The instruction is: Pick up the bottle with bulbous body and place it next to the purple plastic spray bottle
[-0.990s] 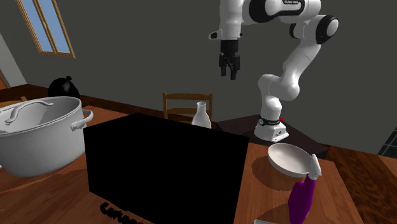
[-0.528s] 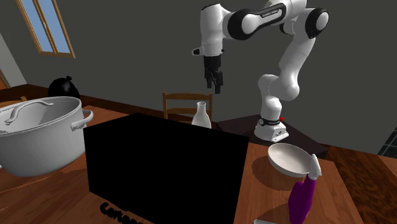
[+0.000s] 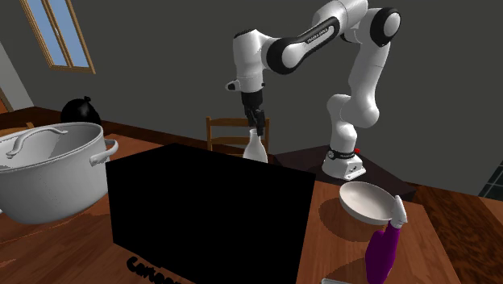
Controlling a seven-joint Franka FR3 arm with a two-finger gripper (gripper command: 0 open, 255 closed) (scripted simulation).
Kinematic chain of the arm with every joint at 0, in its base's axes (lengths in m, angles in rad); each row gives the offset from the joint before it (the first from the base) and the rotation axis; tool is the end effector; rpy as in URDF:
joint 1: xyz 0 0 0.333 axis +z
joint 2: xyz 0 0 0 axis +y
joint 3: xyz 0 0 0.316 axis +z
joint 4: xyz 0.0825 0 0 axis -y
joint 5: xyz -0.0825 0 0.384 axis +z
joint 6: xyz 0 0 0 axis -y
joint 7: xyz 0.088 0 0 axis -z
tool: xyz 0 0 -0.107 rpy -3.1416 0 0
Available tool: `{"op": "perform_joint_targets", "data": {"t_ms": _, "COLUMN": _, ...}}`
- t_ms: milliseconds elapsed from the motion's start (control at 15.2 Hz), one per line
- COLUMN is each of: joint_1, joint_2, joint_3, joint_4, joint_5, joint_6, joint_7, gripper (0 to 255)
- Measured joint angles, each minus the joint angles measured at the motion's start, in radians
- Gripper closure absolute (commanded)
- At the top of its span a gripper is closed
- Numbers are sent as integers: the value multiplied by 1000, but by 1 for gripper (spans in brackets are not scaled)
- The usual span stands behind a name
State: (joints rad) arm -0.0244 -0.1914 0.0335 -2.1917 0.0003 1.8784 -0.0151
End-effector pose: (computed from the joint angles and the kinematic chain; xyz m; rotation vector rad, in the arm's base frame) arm 0.4787 0.0049 0.4571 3.1299 0.0361 -0.1912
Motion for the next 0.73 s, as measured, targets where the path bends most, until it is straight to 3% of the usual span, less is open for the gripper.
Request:
{"op": "perform_joint_targets", "data": {"t_ms": 396, "joint_1": 0, "joint_2": 23, "joint_3": 0, "joint_4": -61, "joint_5": -2, "joint_6": 82, "joint_7": 0, "gripper": 0}}
{"op": "perform_joint_targets", "data": {"t_ms": 726, "joint_1": -1, "joint_2": 24, "joint_3": -1, "joint_4": -69, "joint_5": -2, "joint_6": 92, "joint_7": -1, "gripper": 0}}
